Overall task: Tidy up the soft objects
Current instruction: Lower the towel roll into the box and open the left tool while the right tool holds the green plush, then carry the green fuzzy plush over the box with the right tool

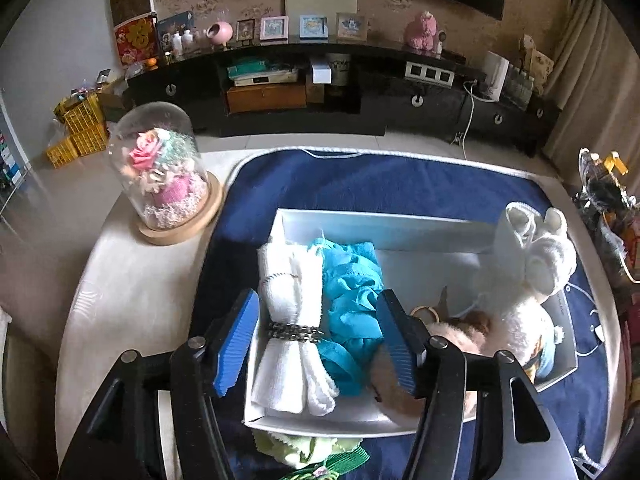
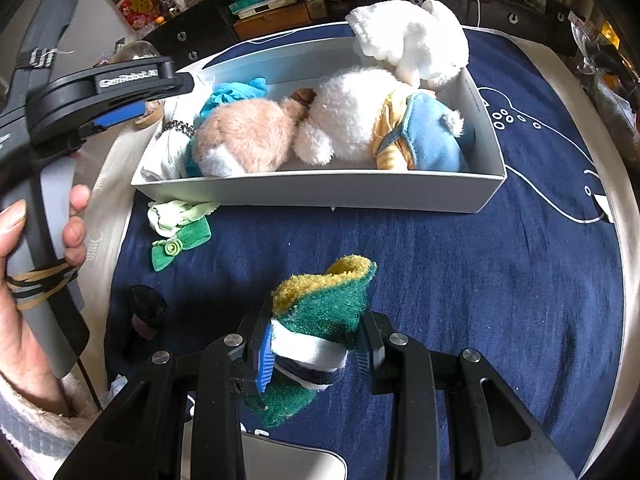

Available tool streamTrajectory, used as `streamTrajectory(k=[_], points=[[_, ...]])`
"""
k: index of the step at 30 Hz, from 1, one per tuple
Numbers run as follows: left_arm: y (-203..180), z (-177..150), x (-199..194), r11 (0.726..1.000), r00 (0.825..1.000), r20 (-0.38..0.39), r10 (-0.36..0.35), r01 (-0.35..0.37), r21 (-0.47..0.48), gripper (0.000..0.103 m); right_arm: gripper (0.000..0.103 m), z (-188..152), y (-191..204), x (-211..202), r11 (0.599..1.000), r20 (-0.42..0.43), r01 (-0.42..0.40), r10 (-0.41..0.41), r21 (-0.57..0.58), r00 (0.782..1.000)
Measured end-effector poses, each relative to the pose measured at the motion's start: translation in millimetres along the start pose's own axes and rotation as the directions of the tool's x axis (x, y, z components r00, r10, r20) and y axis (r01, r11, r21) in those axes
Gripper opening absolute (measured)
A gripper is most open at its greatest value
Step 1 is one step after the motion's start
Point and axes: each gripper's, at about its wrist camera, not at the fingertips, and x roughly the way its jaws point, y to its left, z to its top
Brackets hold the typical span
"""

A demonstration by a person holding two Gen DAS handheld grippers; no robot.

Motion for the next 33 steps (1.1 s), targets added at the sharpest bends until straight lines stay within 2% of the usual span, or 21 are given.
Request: streamTrajectory(k=[5,9,18,26,29,33], points=[[22.1,6.5,-24.9,0.998,1.0,0.024,-0.019,0.02,-0.053,0.061,0.103,1.0,-5.2,-8.4,1.0,0.013,-0.008,0.007,0.008,1.0],[39.1,6.9,-46.3,0.997,0.999,0.037,-0.004,0.007,-0.082,0.061,0.103,1.5,-10.3,-13.1,1.0,0.019,-0.013,0.013,0.018,1.0],[67.7,-24.2,-77.2,0.99,1.0,0.013,-0.008,0.01,-0.138,0.061,0.103,4.3,-22.2,-25.8,0.998,0.053,-0.034,0.031,0.06,0.998],[92.4,-68.3,-83.0,0.987,0.998,-0.061,0.015,-0.024,-0.16,0.061,0.103,2.9,-27.8,-27.9,0.997,0.061,-0.028,0.024,0.077,0.998],[95.7,-69.4,-80.1,0.986,0.997,-0.075,0.028,-0.04,-0.159,0.061,0.103,1.9,-29.3,-30.6,0.997,0.072,-0.022,0.016,0.08,0.997],[96.5,-69.2,-78.2,0.987,0.996,-0.085,0.0,-0.014,-0.162,0.061,0.103,2.0,-32.6,-32.2,0.996,0.083,-0.012,0.004,0.092,0.997]])
